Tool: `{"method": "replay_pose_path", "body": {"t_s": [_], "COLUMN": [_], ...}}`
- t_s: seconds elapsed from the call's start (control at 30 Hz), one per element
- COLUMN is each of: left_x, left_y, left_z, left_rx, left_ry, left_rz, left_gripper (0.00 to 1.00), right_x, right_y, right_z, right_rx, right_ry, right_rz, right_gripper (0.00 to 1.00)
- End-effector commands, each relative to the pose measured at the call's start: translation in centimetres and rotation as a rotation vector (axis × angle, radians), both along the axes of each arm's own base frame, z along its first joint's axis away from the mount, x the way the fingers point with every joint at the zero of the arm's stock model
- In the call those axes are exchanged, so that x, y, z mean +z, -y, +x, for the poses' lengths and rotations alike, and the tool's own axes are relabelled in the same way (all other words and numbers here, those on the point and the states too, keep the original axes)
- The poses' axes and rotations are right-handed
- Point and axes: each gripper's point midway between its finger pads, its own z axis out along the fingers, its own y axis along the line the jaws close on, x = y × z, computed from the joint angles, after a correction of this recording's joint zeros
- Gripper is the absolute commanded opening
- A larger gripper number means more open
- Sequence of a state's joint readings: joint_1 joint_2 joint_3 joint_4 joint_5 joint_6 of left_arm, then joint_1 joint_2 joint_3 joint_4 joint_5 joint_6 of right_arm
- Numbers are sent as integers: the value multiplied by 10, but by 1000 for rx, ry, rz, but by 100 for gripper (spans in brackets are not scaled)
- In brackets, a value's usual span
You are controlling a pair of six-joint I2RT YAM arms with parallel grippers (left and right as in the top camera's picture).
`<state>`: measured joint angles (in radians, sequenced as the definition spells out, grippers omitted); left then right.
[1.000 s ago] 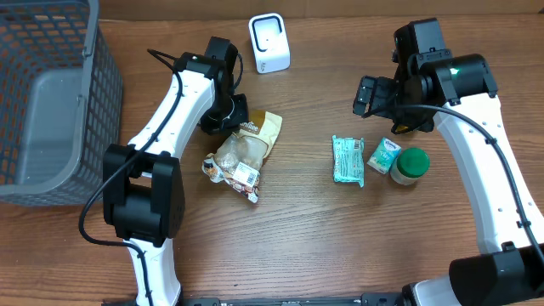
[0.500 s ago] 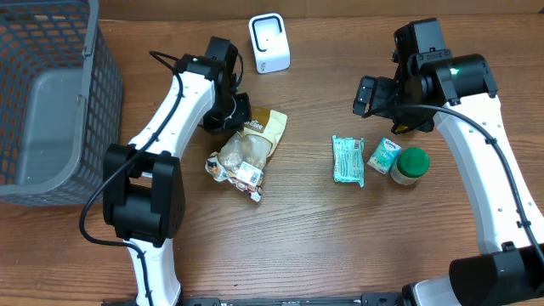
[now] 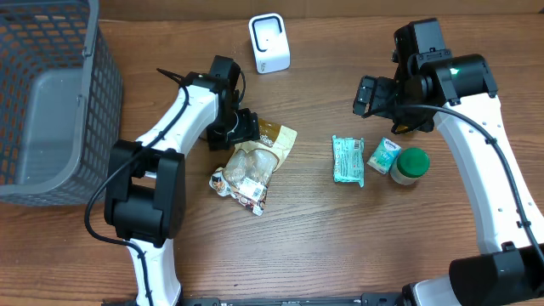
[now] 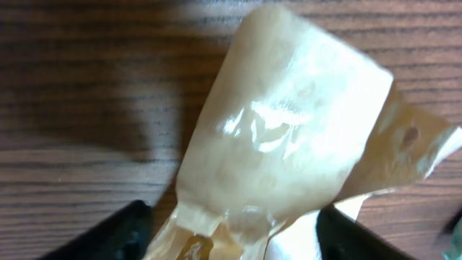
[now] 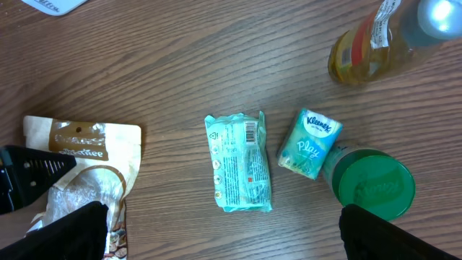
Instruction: Scan the item barcode
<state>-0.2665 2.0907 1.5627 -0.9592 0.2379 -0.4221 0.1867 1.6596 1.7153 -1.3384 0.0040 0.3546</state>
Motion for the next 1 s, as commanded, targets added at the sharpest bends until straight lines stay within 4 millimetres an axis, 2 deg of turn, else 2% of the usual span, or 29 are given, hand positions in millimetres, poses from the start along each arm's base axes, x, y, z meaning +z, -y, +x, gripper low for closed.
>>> {"method": "replay_pose_path", "body": {"t_s": [0.0,0.07,0.23,0.37,0.57,0.73,0.97], "left_x": [32,36,32,27,16,-2,-16], "left_y": [0,2,6,12,21,10,10], "left_z": [14,11,-7,-9,-14,-14,-21], "left_rx": [-52,-104,-223,-260,-282,-245,-242], "left_ry": [65,60,30,44,22,-15,-65], "left_rz": [-69,-93,-67,-3,29,102,108], "left_gripper": [83,83,81,83,86,86,85], "right_x": [7,7,7,7,7,7,7], "right_y": [-1,-1,-1,-1,-1,-1,-1], "right_z": [0,0,0,0,0,0,0], "right_rx": [7,7,7,7,7,7,7], "right_ry": [22,22,22,22,22,22,22], "right_rz": [5,5,5,5,5,5,5], "right_gripper": [100,100,100,100,100,100,100]}}
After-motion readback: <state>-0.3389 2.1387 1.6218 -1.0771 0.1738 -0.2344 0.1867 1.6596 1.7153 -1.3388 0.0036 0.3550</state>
